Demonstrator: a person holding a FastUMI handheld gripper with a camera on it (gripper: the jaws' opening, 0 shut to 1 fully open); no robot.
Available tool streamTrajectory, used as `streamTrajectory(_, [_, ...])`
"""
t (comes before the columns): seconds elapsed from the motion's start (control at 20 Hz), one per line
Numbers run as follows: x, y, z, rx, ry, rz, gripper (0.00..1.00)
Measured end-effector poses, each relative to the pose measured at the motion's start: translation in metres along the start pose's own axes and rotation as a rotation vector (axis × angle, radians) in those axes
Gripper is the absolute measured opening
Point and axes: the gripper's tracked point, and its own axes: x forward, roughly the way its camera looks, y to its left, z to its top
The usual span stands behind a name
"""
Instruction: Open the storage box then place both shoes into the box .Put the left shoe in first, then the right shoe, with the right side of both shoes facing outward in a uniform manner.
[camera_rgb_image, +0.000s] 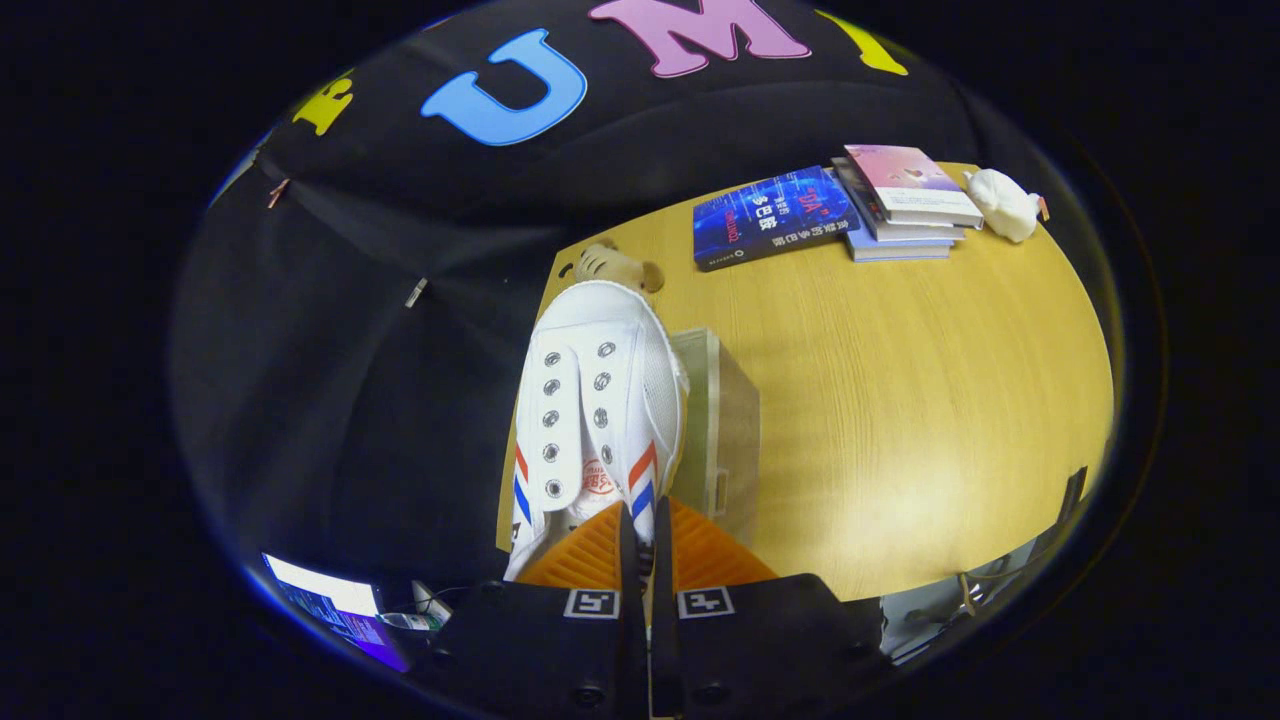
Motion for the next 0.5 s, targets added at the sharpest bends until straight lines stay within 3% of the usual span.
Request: streamTrajectory(0.5, [0.064,-0.012,-0.024,-0.036,0.094,-0.162,0.09])
